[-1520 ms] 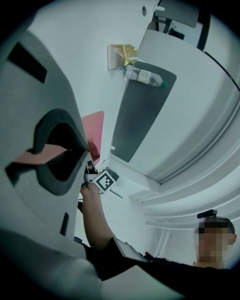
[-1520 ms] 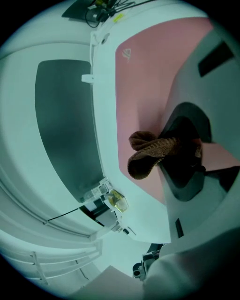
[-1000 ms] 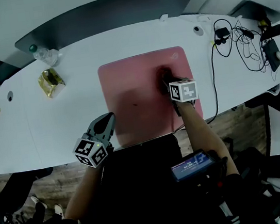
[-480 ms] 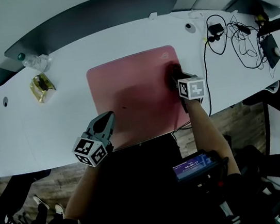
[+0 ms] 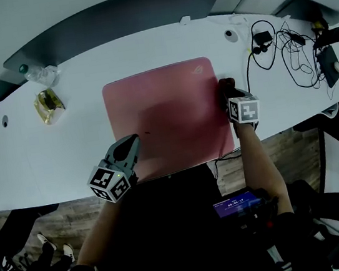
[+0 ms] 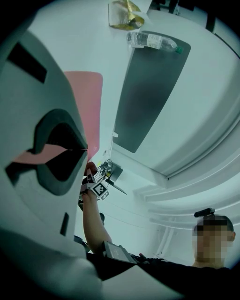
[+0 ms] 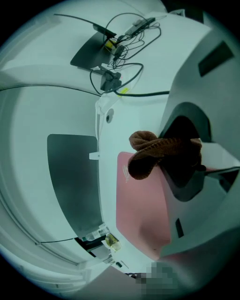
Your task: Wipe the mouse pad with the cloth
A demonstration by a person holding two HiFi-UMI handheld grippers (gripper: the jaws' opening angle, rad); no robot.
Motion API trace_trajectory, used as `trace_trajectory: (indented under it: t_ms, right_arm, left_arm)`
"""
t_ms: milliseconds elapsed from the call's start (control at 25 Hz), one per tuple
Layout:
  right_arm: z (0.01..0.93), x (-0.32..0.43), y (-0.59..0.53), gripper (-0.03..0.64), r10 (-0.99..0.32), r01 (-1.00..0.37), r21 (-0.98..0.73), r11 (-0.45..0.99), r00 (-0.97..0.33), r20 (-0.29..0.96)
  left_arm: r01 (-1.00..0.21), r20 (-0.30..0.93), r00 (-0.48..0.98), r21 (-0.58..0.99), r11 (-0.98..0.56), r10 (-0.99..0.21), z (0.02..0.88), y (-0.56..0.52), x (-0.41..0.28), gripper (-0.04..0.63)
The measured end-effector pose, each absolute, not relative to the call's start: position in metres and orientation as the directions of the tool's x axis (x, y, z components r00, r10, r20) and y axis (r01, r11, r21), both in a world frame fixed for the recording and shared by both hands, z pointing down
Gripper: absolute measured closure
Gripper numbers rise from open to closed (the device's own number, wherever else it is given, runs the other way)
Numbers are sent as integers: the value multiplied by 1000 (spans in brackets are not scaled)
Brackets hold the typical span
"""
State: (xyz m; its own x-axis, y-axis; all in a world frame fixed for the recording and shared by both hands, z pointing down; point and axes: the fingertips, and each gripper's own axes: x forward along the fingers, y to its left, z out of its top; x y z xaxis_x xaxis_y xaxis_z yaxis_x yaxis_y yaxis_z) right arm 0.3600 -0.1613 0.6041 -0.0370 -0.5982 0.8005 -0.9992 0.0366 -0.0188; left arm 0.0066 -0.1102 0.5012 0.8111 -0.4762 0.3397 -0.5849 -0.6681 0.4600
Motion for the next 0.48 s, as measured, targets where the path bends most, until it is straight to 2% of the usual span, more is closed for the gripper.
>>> trace_trajectory:
  t_ms: [160,480]
  right_arm:
    - [597,371,-174,502,-611,-993,75,87,6,792]
    - [601,364,-211,502,-591,-922,269,277,57,805]
  left_arm:
    - [-588,329,809,458,-667,-488,496,-113,6,586]
    - [-621,340,783,462,-633,-521,497,-112,-9,586]
